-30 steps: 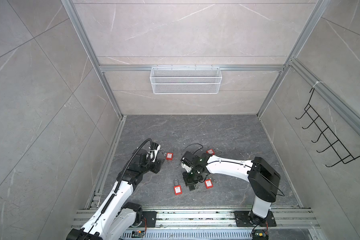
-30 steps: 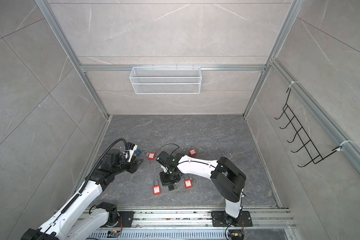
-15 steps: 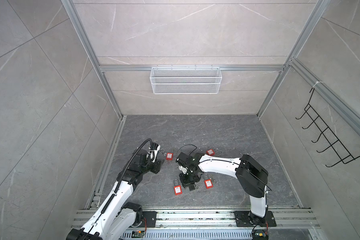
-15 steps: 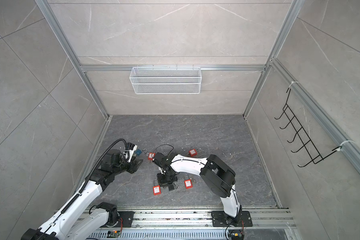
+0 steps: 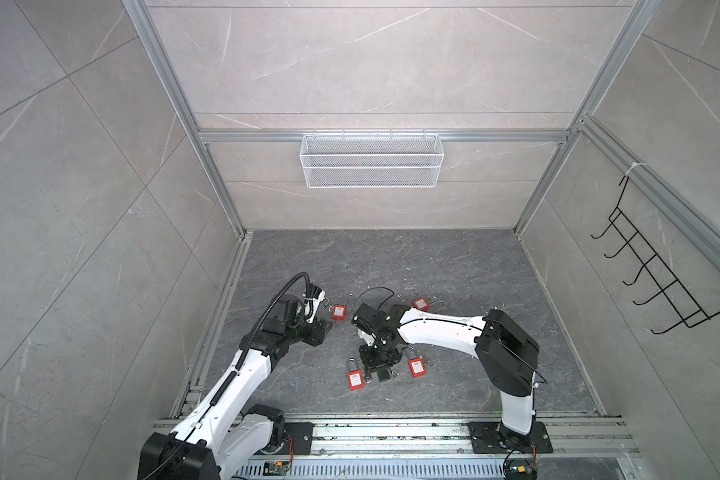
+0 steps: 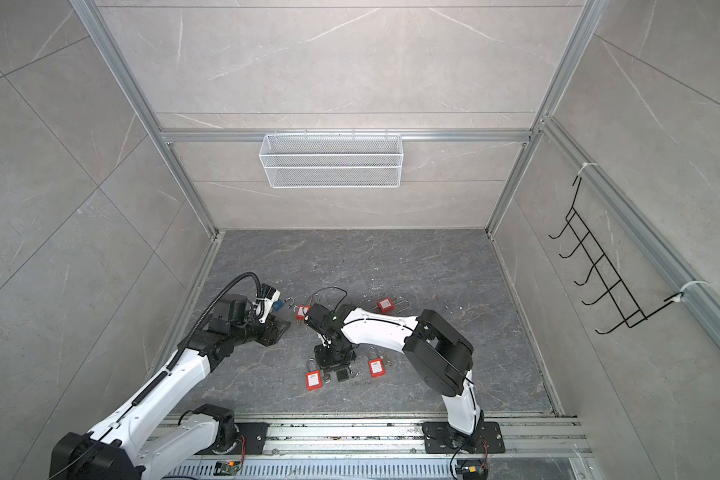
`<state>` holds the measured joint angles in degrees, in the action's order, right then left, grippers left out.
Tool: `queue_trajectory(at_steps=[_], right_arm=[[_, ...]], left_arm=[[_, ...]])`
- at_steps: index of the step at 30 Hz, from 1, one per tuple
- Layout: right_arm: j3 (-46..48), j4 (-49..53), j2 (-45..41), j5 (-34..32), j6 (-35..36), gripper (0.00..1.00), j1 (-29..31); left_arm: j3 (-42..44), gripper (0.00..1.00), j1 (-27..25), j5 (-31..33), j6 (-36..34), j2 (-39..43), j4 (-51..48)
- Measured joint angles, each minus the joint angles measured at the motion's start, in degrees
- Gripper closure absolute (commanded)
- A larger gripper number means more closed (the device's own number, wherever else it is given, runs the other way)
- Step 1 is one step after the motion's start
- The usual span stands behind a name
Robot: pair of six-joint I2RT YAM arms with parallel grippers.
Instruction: Lock with the key
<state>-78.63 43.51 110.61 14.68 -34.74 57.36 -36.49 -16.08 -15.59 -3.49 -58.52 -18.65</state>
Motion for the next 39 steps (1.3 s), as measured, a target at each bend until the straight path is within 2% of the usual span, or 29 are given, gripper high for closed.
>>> queue_trajectory(at_steps=[6, 10, 16, 23, 30, 39], right_arm=[[-0.1, 1.1, -7.1, -9.2, 1.2, 0.54, 0.0], [1.6, 1.3, -11.2, -15.7, 1.7, 0.48, 0.0], [8.5, 1.4, -17.7, -25.2, 1.3, 0.24, 0.0], [13.6, 1.3, -24.1, -32.6, 1.6, 0.21, 0.0], [16.2, 0.8, -25.0, -34.6, 2.3, 0.22, 0.0], [17.5, -0.2, -25.0, -34.7, 2.8, 0.22, 0.0]], left_arm=[[-6.8, 0.40, -0.1, 0.4, 1.3, -8.6, -2.3], [-11.3, 0.38, -0.9, 3.4, 3.2, -15.2, -3.5], [-18.9, 0.37, -4.6, 9.3, 6.4, -26.1, -5.7], [-24.5, 0.36, -7.4, 14.7, 10.8, -36.4, -7.3], [-29.1, 0.37, -9.6, 20.8, 13.7, -43.1, -9.8], [-33.2, 0.51, -11.0, 23.3, 16.5, -49.6, -12.4]])
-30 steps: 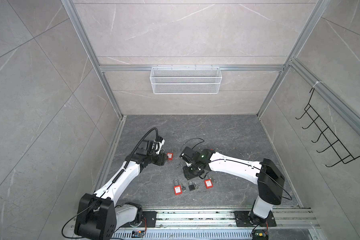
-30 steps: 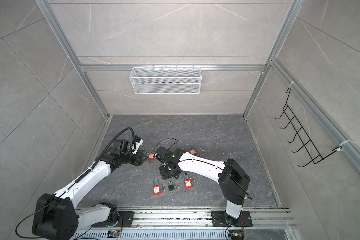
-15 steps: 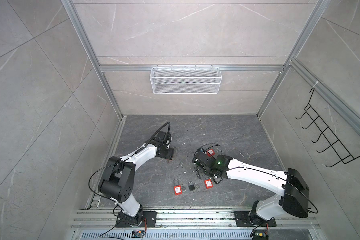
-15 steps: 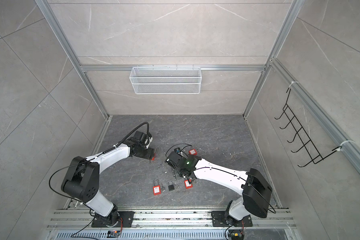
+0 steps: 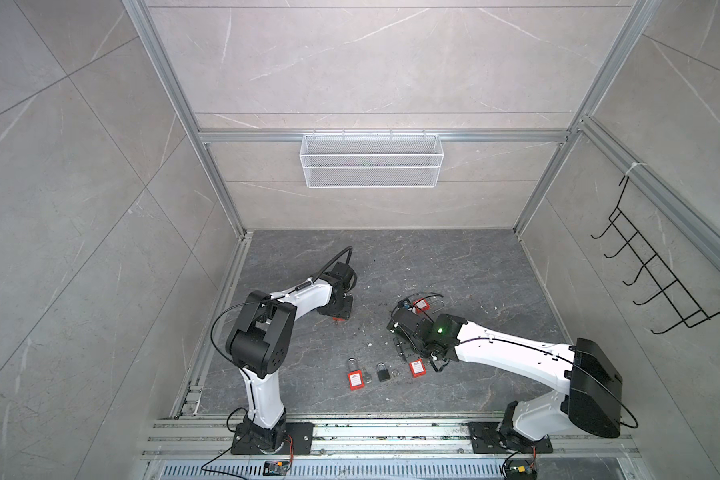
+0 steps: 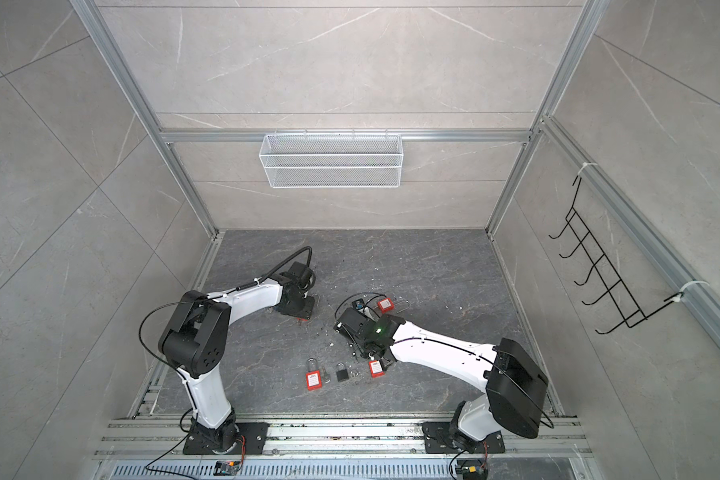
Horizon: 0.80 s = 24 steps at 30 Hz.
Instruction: Lock with the key
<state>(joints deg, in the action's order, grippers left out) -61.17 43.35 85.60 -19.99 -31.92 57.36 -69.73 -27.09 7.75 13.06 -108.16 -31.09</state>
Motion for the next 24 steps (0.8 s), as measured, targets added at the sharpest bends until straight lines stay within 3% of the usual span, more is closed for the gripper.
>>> queue_trajectory(at_steps=[8, 16, 20, 24], right_arm=[[2.9, -1.4, -0.9, -0.2, 0.0, 0.23, 0.0], [3.9, -3.1, -2.8, -0.2, 0.1, 0.24, 0.0], [4.4, -4.2, -3.1, 0.3, 0.4, 0.25, 0.0], [4.4, -4.7, -3.1, 1.3, 0.7, 0.24, 0.0]], left_arm=[[-1.1, 0.61, -0.7, 0.7, 4.1, -0.8, -1.4], [-2.6, 0.63, -2.7, 0.8, 15.4, -0.8, -5.9], [-4.7, 0.62, -5.2, 1.2, 23.5, -1.0, -10.1], [-5.1, 0.54, -8.1, 2.4, 30.7, -1.0, -11.9]])
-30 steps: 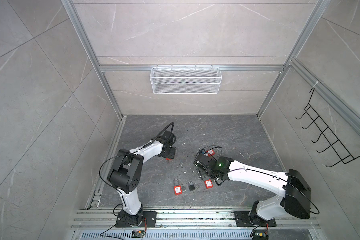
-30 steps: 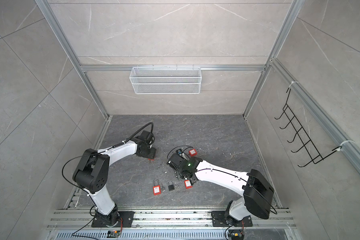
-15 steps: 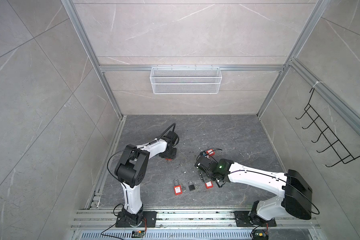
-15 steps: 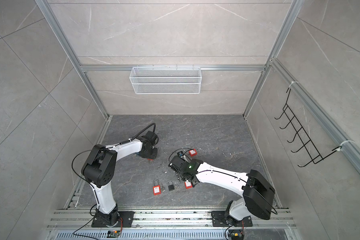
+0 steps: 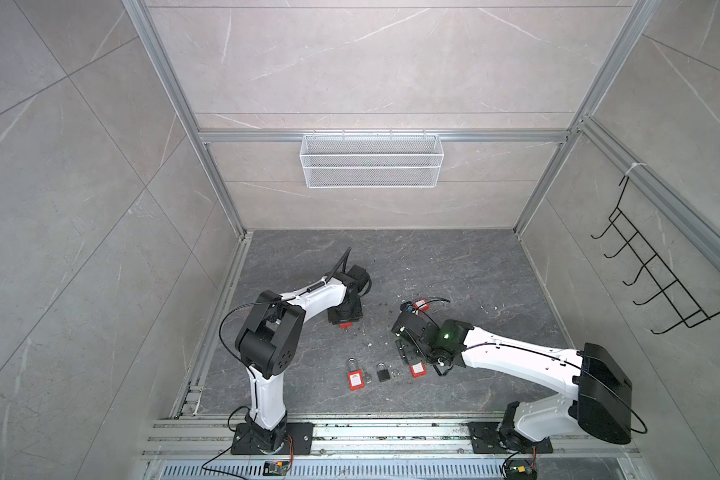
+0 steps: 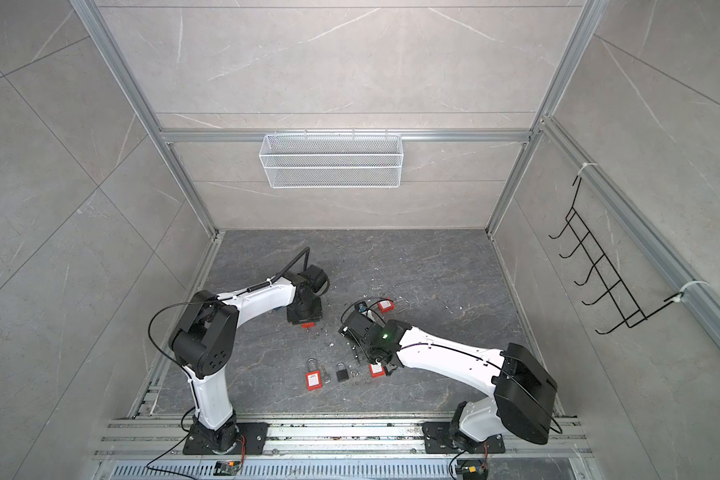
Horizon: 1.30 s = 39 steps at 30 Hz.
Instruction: Lock with the key
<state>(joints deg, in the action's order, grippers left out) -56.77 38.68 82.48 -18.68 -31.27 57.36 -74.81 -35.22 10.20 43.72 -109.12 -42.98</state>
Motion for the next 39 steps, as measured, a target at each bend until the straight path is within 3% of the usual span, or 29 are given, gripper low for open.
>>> queue_trajectory(at_steps=[6, 13, 16, 22, 29, 33, 39], right_arm=[[0.0, -0.5, 0.0, 1.6, 0.2, 0.24, 0.0], [-3.1, 0.1, 2.3, 3.8, 0.5, 0.25, 0.0], [-8.0, 0.8, 5.5, 5.4, 0.5, 0.25, 0.0], [-24.5, 4.3, 17.4, 10.8, -0.4, 0.28, 0.0], [-47.6, 11.5, 37.0, 16.3, -2.9, 0.29, 0.0], [-60.8, 17.6, 47.7, 17.4, -4.0, 0.29, -0.1], [-74.4, 26.2, 58.5, 16.9, -5.3, 0.30, -0.9]], left_arm=[[0.3, 0.44, -2.6, 1.2, 7.5, 0.5, -1.7], [2.3, 0.39, -1.7, 2.9, 9.1, 6.6, -1.1], [3.7, 0.39, 0.7, 3.3, 6.3, 13.1, 0.0], [9.8, 0.38, 12.9, 2.3, -4.7, 30.0, 4.0], [17.4, 0.36, 26.0, -8.5, -16.5, 42.2, 7.6], [22.1, 0.36, 28.3, -15.1, -20.9, 45.2, 9.9], [24.9, 0.37, 28.5, -20.1, -24.5, 47.0, 12.3]])
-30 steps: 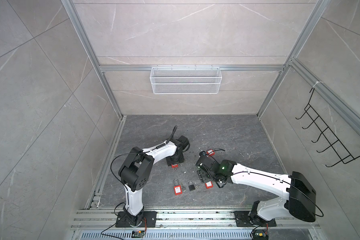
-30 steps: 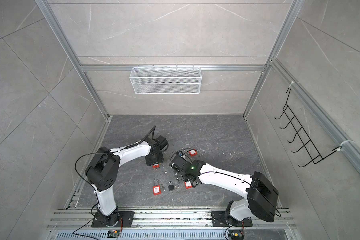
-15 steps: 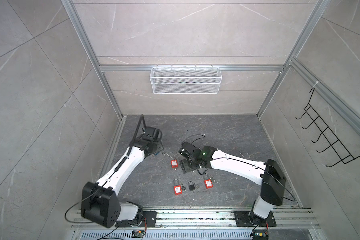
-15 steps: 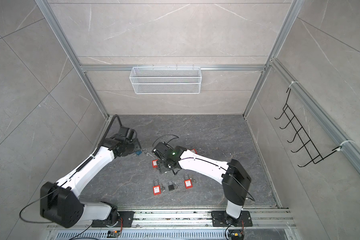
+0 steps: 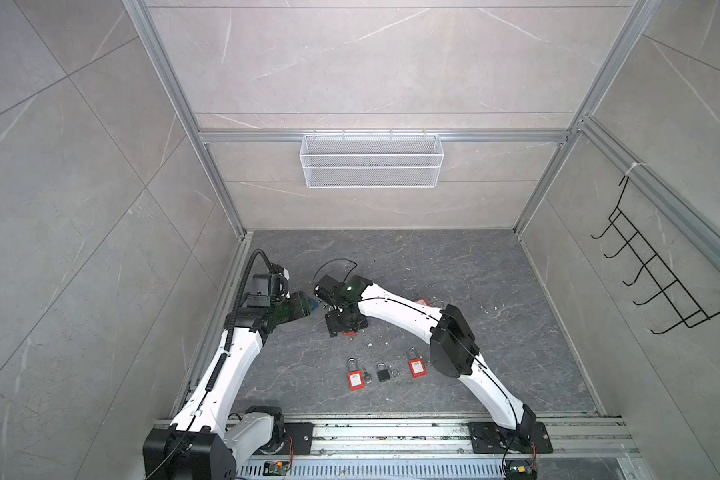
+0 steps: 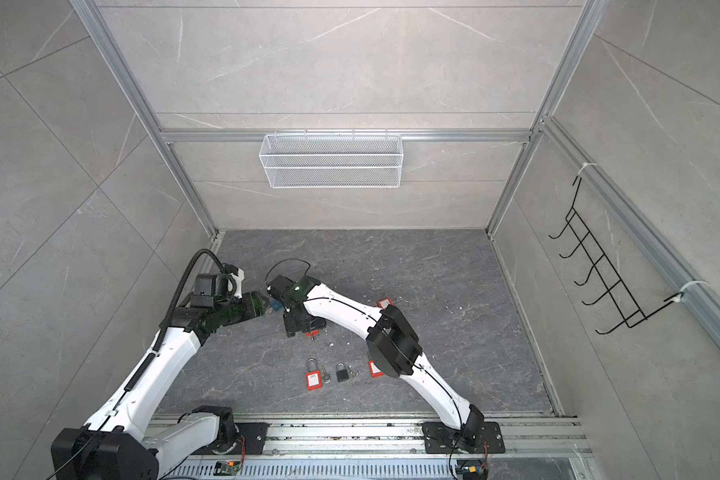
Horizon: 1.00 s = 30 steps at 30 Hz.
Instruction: Lock with the key
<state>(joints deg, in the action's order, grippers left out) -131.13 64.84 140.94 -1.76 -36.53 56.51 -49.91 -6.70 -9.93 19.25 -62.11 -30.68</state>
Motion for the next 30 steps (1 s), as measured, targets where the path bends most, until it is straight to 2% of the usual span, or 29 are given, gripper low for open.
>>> queue_trajectory(at_steps=[13, 17, 26, 30], right_arm=[[-15.9, 8.4, 10.5, 0.9, 0.3, 0.37, -3.5], [-16.6, 10.1, 11.8, 1.2, 0.3, 0.40, -3.2], [-16.6, 11.8, 11.9, 1.1, 1.4, 0.57, -3.2], [-16.9, 12.1, 11.9, 1.1, 2.8, 0.60, -3.2]], left_arm=[[0.0, 0.36, 0.0, -1.3, -3.9, -0.2, 2.4], [0.0, 0.36, 0.0, -1.3, -4.3, -0.3, 2.5], [0.0, 0.37, 0.0, -1.2, -4.7, -0.5, 2.4], [0.0, 0.38, 0.0, -1.2, -4.8, -0.5, 2.4]])
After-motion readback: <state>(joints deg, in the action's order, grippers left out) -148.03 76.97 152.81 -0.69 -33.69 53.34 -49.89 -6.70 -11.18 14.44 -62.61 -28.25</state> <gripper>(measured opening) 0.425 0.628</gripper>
